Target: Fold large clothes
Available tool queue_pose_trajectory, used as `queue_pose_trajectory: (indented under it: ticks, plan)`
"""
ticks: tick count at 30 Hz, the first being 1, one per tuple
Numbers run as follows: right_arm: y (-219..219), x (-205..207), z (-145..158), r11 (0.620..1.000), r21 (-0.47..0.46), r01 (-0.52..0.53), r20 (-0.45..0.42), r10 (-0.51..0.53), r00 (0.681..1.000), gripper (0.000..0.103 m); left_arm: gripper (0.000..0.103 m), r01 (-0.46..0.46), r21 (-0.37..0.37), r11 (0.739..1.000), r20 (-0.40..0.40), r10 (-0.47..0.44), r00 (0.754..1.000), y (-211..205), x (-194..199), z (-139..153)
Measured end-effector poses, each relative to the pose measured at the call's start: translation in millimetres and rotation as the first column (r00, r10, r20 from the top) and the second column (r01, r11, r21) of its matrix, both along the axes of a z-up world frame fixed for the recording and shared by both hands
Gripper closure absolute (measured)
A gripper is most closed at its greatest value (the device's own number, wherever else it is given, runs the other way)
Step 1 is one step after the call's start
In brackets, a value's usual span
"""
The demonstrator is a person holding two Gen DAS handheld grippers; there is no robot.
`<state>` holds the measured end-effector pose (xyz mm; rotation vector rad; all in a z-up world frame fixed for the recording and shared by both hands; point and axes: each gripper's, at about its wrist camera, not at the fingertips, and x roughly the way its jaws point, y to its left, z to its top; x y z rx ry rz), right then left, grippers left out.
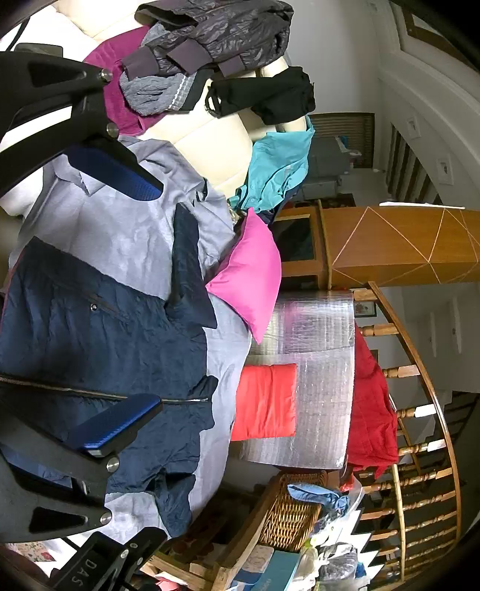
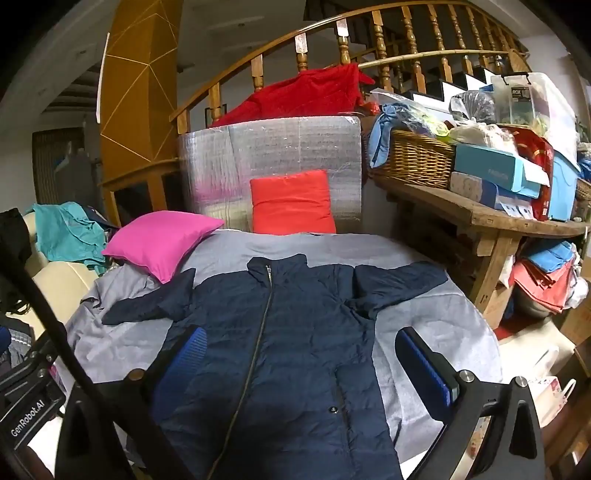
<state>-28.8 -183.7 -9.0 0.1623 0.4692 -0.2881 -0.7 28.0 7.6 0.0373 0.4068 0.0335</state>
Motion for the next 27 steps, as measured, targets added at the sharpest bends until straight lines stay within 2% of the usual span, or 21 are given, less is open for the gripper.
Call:
queue_pose_trajectory:
  ticks: [27]
  plan:
    - [-4.2, -2.0, 5.8, 1.000, -0.008, 0.023, 0.006, -0.023, 1.000, 0.000, 0.000, 0.008, 0.003, 1.000, 0.008, -0.008, 1.000, -7.2, -1.0, 2.9]
